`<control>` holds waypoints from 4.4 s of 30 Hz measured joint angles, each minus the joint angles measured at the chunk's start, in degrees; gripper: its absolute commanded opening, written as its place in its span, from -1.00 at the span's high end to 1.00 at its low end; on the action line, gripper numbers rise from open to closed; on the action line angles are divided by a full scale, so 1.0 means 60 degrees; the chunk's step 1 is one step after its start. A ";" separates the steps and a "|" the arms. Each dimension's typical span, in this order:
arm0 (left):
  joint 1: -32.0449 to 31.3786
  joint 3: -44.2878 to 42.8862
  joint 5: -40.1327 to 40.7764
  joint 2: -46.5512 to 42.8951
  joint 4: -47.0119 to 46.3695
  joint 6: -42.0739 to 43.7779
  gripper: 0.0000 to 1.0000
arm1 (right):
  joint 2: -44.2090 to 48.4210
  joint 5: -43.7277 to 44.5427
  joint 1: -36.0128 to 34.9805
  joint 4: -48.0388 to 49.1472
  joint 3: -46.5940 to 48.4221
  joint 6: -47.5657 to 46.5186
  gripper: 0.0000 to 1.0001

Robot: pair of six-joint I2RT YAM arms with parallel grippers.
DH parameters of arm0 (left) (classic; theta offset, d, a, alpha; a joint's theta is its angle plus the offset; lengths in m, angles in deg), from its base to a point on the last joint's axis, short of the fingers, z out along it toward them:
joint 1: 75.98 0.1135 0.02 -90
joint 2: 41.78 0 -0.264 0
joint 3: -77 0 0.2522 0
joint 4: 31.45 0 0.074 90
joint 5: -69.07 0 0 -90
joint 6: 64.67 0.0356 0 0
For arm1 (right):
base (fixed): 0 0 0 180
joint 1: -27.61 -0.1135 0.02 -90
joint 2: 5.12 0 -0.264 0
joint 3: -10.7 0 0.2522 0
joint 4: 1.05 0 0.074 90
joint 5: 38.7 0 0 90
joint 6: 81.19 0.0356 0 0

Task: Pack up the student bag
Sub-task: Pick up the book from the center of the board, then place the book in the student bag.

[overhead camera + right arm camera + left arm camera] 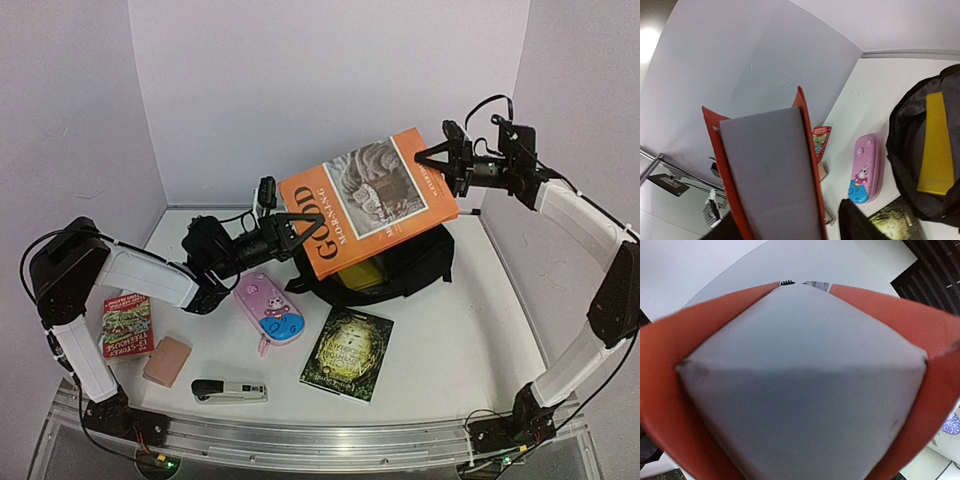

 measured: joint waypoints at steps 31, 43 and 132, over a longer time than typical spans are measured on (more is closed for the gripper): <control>0.0080 0.1326 0.3975 -0.4922 0.9100 0.1994 0.99 | -0.7435 1.0443 -0.1621 -0.5761 0.7347 -0.6447 -0.63; 0.0247 0.1342 0.4143 -0.4742 0.9936 0.1217 1.00 | -0.7477 0.9712 -0.1547 -0.6153 0.7238 -0.6598 1.00; 0.0844 -0.7086 0.2045 0.4797 1.1783 -0.0466 -0.46 | -0.4360 0.3681 -0.1811 -0.4468 0.5039 -0.3230 1.00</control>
